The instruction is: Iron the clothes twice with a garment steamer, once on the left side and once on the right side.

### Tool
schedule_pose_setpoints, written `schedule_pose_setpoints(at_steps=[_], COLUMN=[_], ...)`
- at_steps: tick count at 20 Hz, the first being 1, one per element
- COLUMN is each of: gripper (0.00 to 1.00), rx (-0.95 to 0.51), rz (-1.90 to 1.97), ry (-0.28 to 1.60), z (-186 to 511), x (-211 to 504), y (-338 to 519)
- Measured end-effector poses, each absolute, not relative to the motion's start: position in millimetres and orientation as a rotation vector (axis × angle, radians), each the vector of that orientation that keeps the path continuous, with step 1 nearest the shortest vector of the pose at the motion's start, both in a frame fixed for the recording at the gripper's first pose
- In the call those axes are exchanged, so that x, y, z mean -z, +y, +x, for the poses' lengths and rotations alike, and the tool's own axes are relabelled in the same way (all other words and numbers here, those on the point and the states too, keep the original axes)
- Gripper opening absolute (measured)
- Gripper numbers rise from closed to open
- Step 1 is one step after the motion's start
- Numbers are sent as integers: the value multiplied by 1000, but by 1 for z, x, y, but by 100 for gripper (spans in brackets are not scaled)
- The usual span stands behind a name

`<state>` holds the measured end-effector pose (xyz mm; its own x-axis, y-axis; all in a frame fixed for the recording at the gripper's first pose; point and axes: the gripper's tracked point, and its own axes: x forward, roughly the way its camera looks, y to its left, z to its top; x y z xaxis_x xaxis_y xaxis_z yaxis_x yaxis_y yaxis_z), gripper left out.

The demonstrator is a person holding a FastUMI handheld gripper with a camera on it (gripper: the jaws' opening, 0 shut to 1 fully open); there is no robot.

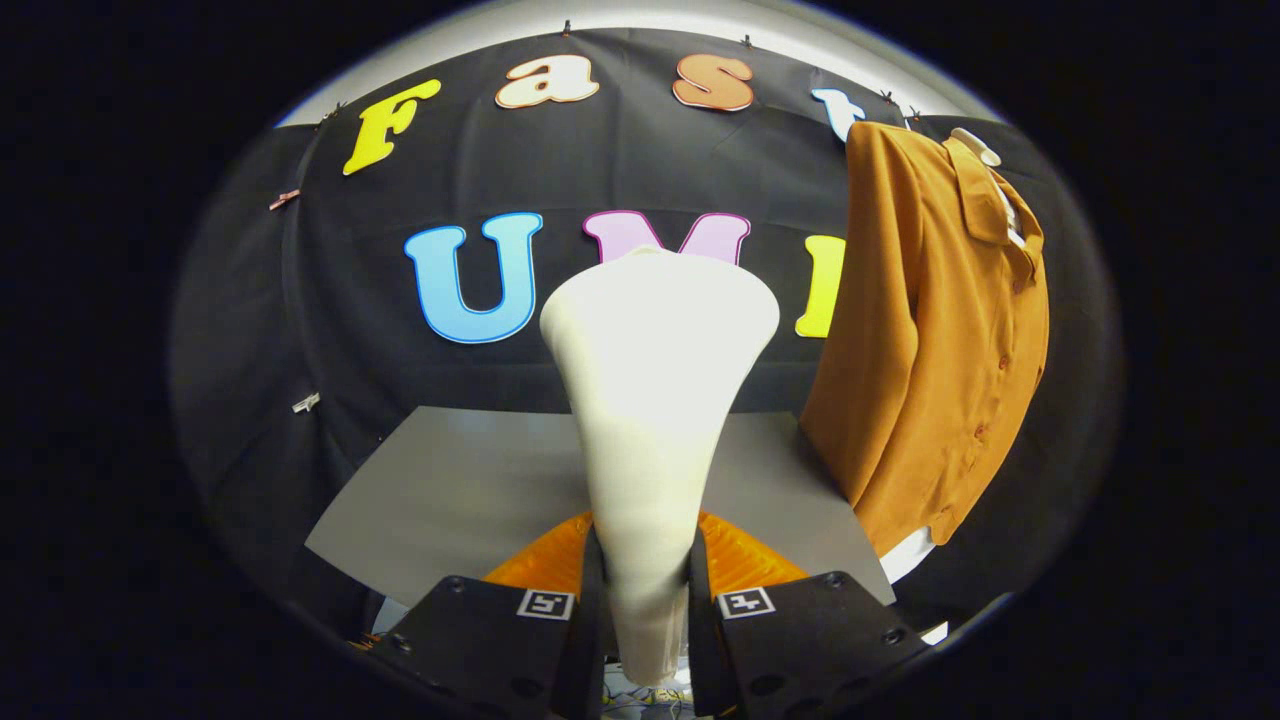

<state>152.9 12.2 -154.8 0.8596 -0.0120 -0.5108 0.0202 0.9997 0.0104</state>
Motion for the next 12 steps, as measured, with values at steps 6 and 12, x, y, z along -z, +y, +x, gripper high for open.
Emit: schedule_pose_setpoints(at_steps=[6,12], gripper=[37,37], rx=[51,119], rz=[17,30], ry=[435,361], z=[83,16], x=[116,99], y=[26,19])
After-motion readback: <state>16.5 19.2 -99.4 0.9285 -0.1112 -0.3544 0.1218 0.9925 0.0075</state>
